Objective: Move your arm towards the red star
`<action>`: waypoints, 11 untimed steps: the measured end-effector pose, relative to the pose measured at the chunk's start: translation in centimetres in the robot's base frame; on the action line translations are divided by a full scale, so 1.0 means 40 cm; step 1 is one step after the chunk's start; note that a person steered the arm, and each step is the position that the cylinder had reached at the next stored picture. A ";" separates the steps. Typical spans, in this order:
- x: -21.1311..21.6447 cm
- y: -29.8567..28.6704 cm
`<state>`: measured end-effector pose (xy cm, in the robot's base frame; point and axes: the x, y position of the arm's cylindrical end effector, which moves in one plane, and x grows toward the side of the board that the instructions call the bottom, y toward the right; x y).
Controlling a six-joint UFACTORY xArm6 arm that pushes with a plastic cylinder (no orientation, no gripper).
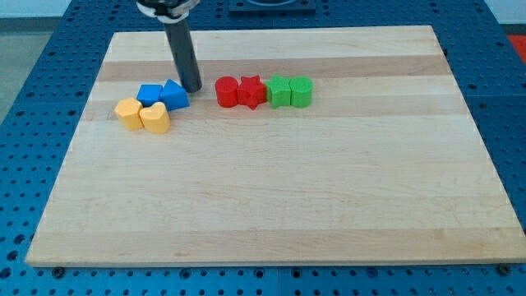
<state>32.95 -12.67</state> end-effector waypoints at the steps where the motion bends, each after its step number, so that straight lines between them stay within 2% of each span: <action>1: -0.047 0.101; 2: -0.047 0.208; 4: -0.003 0.234; 11: 0.136 0.029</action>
